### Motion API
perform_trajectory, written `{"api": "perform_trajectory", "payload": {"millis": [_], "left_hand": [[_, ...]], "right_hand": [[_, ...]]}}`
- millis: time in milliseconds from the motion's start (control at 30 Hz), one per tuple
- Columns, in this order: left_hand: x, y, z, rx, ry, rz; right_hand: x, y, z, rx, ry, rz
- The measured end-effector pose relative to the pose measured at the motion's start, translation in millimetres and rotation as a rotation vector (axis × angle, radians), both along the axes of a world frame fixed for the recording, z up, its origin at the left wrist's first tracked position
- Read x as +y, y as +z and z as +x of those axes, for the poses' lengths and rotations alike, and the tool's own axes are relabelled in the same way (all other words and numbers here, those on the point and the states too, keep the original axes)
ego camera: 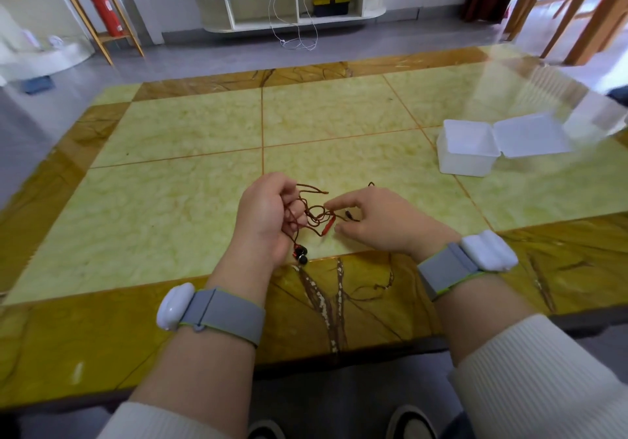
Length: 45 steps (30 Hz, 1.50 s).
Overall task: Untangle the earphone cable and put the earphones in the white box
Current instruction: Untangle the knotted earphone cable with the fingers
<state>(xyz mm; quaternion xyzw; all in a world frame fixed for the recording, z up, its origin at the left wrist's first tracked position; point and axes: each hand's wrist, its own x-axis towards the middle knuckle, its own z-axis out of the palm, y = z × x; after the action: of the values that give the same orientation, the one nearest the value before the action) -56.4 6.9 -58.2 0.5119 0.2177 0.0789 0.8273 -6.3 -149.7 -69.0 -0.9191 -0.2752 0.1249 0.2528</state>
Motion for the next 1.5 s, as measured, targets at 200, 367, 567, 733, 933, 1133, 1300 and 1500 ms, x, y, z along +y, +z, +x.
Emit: {"api": "perform_trajectory", "payload": {"millis": [200, 367, 567, 733, 933, 1133, 1300, 1500], "left_hand": [[4.1, -1.7, 0.4, 0.005, 0.065, -0.091], [2.4, -6.3, -0.8, 0.209, 0.144, 0.524], [3.7, -11.5, -9.0, -0.100, 0.085, 1.146], [-3.7, -18.1, -13.1, -0.210, -0.316, 1.213], [-4.0, -20.7, -11.2, -0.115, -0.279, 1.173], [0.7, -20.3, -9.6, -0.097, -0.219, 1.076], [-3.3, -16.7, -10.9, -0.135, -0.207, 0.933], [-2.2, -17.5, -5.7, -0.063, -0.139, 0.832]], "right_hand": [[-1.2, -5.9, 3.3, 0.016, -0.036, 0.093], [-2.4, -4.6, 4.8, 0.056, -0.050, 0.158], [-6.8, 0.0, 4.9, 0.033, -0.062, 0.201], [-9.1, 1.4, 5.0, 0.021, -0.076, 0.259], [-12.2, 6.1, 3.2, 0.098, -0.140, 0.374], [-18.3, 8.3, 6.8, 0.136, -0.186, 0.447], [-18.7, 10.6, 7.2, 0.107, -0.208, 0.515], [-16.4, 11.6, 6.0, 0.077, -0.204, 0.530]]}}
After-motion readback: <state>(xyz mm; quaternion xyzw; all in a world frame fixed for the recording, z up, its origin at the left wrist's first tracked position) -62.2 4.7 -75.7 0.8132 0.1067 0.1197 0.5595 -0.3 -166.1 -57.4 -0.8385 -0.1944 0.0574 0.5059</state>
